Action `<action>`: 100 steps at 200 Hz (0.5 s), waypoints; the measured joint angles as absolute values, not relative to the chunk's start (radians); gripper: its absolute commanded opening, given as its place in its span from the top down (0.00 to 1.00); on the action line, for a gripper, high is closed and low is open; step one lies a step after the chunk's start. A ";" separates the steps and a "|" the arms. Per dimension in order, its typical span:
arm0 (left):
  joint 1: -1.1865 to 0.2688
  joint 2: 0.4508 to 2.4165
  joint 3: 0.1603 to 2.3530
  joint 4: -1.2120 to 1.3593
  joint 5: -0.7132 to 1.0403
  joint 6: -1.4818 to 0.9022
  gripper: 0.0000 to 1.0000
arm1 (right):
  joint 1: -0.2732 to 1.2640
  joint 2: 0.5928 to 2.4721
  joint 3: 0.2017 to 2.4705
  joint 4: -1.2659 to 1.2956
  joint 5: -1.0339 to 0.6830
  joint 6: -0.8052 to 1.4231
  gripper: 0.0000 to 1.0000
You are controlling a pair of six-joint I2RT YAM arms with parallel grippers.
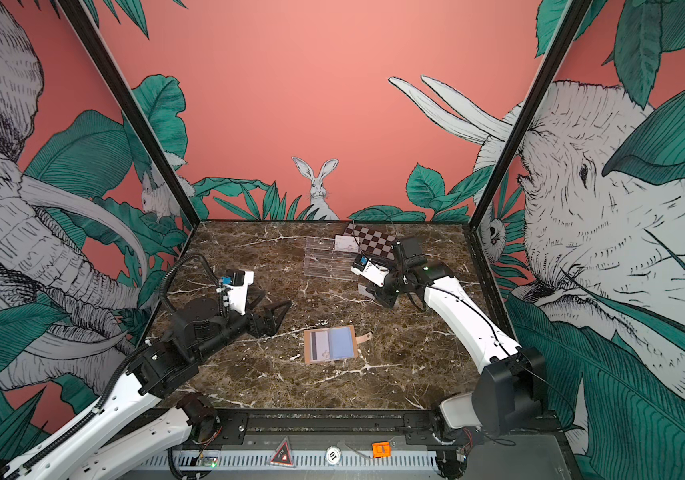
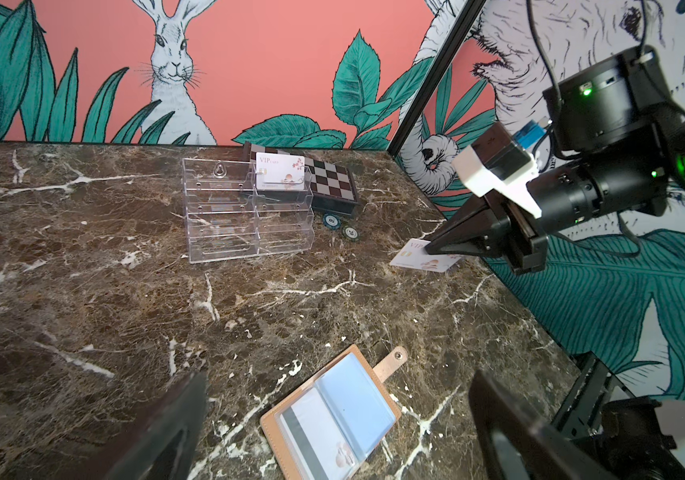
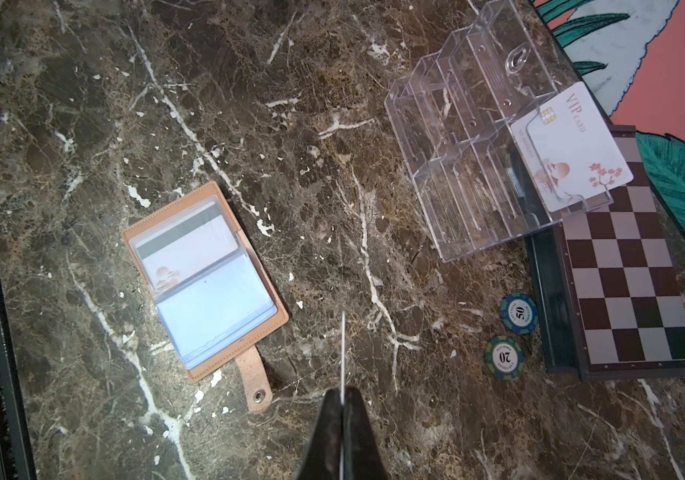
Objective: Take the credit cards out of the card holder
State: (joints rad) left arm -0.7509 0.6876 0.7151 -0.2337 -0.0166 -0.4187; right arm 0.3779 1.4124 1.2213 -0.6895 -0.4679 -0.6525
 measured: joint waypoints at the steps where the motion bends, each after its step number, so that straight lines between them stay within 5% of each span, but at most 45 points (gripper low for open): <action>1: -0.751 0.689 0.715 -0.234 -0.017 -0.419 0.01 | 0.378 1.413 1.222 -0.689 -0.468 -0.654 1.00; 100: -0.751 0.780 0.669 -0.170 -0.001 -0.426 0.01 | 0.372 1.620 1.380 -0.645 -0.521 -0.746 1.00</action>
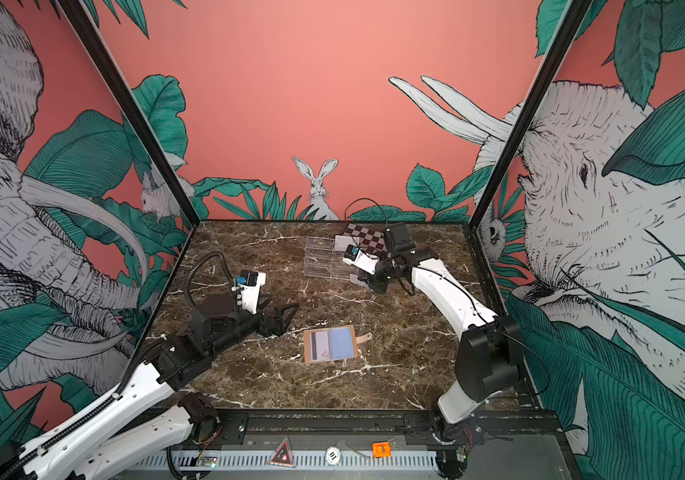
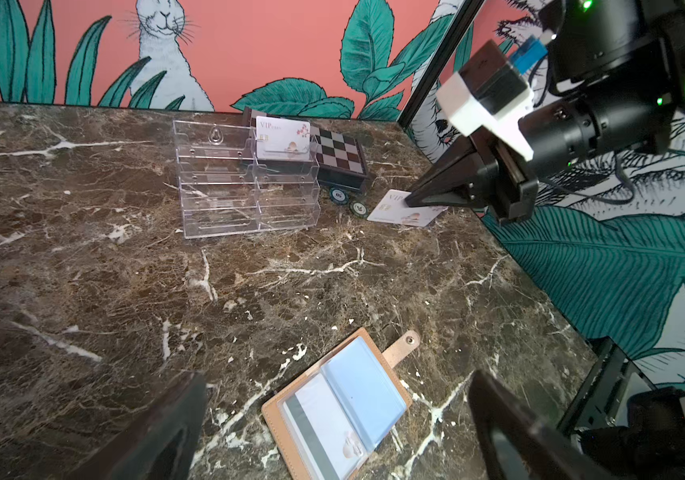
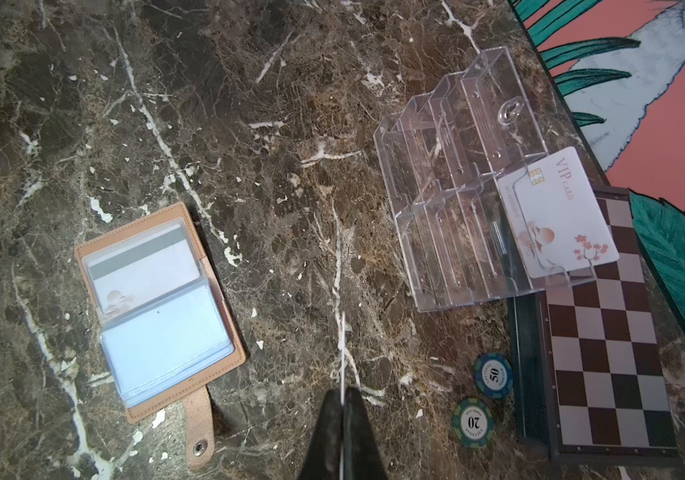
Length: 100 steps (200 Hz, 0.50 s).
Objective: Take the credit cards out of the card holder
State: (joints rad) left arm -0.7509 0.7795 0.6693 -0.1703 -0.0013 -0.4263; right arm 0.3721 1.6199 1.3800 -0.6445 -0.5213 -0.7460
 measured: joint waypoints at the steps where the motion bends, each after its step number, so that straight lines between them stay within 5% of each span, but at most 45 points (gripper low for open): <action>1: -0.751 0.781 0.669 -0.170 -0.001 -0.426 0.01 | 0.372 1.622 1.382 -0.644 -0.523 -0.746 1.00; 100: -0.751 0.965 0.664 -0.043 0.044 -0.433 0.01 | 0.322 1.937 1.684 -0.640 -0.628 -0.845 1.00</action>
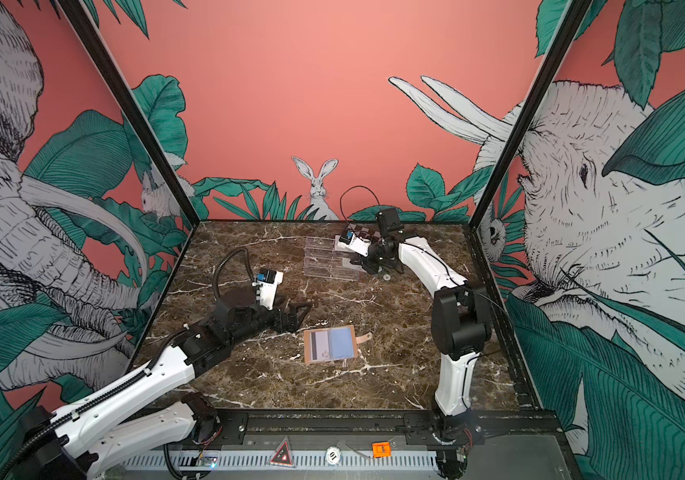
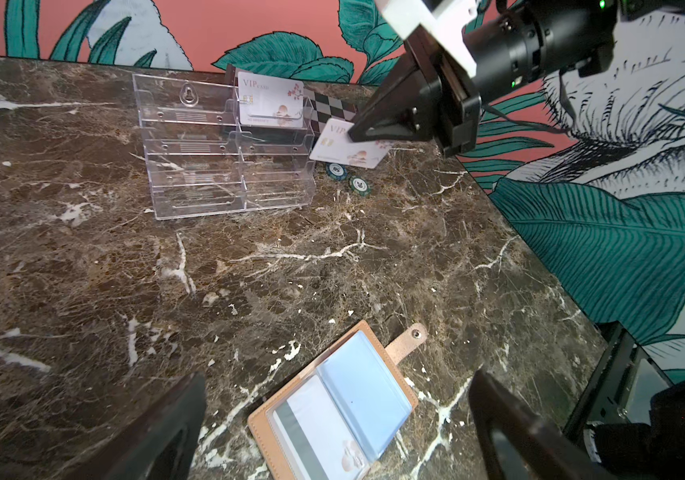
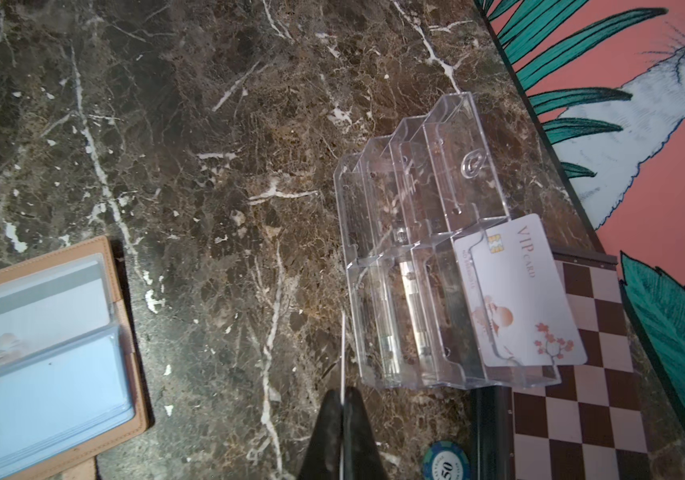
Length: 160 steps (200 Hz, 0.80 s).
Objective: Take the credit cards out of the card holder
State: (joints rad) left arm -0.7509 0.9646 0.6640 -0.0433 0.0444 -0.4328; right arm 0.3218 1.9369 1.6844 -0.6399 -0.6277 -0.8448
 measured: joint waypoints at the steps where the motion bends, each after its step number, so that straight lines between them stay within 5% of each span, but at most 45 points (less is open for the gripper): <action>1: -0.751 0.966 0.664 -0.042 0.044 -0.433 0.01 | 0.321 1.939 1.687 -0.641 -0.628 -0.846 1.00; 160: -0.751 1.187 0.664 0.083 0.068 -0.446 0.01 | 0.281 2.334 2.268 -0.749 -0.685 -0.990 1.00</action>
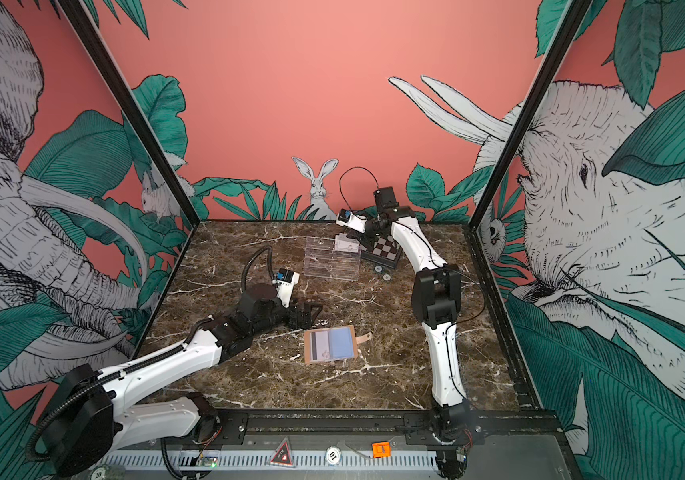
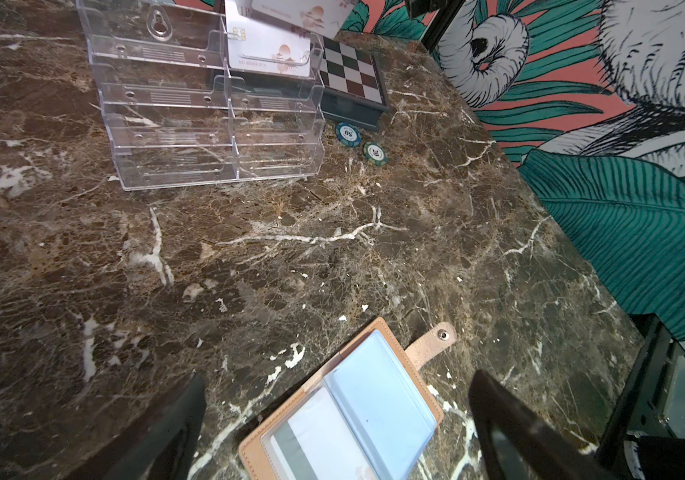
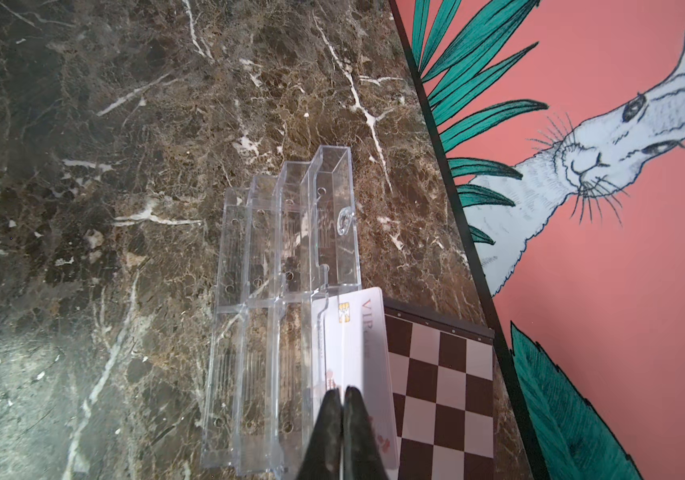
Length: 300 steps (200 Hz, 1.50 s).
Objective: Take the credit cards out of the card holder
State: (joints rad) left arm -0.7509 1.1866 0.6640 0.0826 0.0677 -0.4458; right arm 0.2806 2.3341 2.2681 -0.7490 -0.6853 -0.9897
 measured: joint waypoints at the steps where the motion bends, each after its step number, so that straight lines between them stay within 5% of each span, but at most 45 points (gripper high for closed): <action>1: -0.751 1.187 0.664 0.083 0.068 -0.447 0.01 | 0.281 2.335 2.270 -0.749 -0.685 -0.990 1.00; 300: -0.751 1.197 0.662 0.097 0.067 -0.463 0.01 | 0.308 2.420 2.331 -0.746 -0.718 -1.018 1.00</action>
State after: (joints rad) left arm -0.7509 1.1969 0.6624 0.0975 0.0666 -0.4633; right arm 0.3077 2.4199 2.3314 -0.7464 -0.7181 -1.0180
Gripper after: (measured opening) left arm 0.990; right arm 0.048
